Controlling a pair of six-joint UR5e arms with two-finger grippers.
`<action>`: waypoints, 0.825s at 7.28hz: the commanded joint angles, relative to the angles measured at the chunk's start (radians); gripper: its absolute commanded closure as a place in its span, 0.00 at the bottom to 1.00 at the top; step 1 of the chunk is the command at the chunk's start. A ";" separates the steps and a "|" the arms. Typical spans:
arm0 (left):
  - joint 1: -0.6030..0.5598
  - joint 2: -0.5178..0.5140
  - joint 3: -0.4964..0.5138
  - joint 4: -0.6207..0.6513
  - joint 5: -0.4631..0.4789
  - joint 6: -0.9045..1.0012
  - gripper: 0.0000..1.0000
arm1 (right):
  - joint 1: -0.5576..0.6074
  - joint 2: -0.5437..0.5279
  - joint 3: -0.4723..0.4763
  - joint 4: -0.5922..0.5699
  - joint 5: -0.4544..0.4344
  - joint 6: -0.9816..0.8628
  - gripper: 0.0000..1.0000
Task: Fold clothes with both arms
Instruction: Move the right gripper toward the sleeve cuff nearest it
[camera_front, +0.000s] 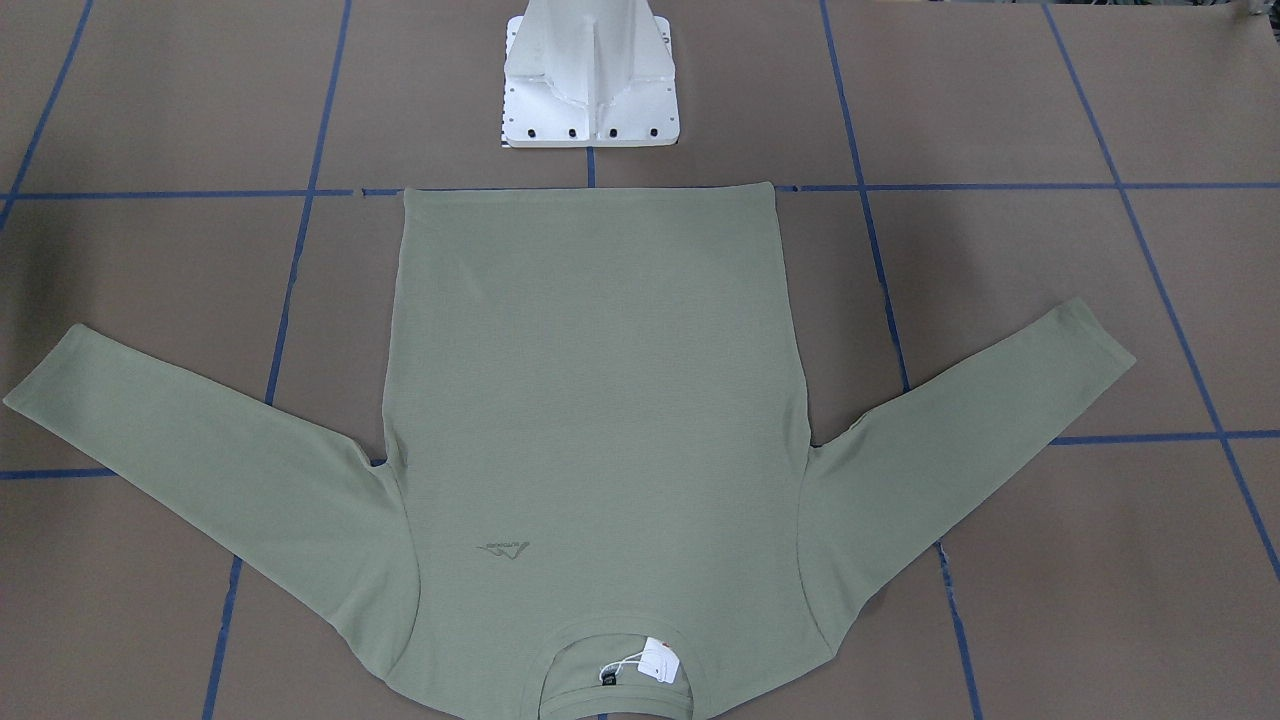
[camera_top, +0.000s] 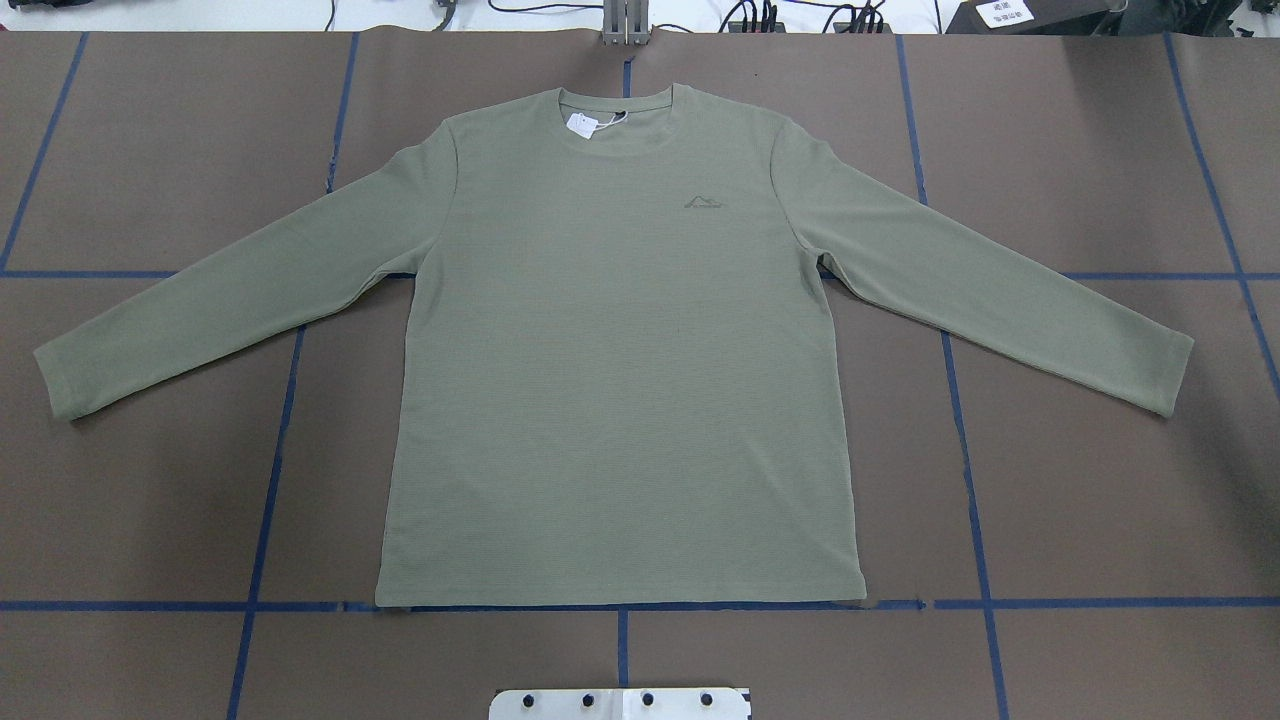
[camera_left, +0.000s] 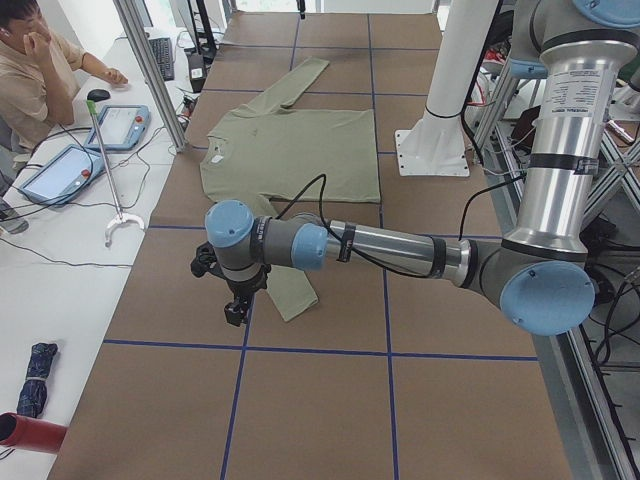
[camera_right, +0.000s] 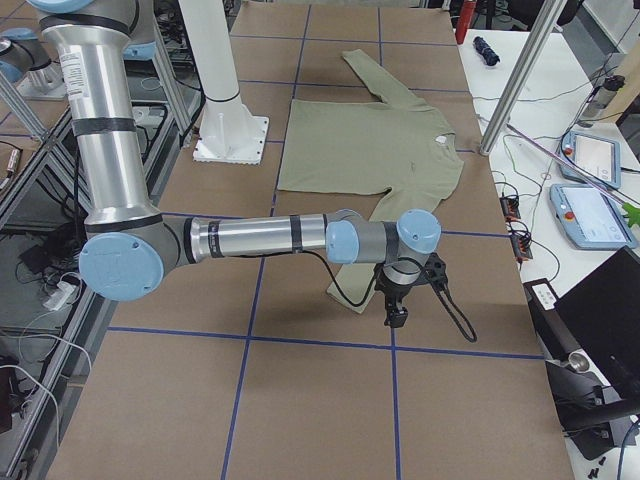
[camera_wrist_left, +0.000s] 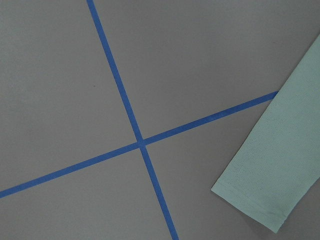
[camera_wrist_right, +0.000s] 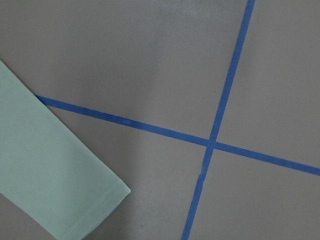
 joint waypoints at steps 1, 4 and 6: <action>-0.001 -0.002 -0.003 0.000 0.002 0.000 0.00 | 0.002 -0.025 0.065 0.000 0.002 0.061 0.00; -0.001 -0.012 -0.025 0.003 0.006 -0.032 0.00 | 0.000 -0.036 0.066 0.001 0.005 0.057 0.00; -0.001 -0.014 -0.030 0.002 -0.001 -0.123 0.00 | -0.071 -0.037 0.054 0.001 0.037 0.057 0.00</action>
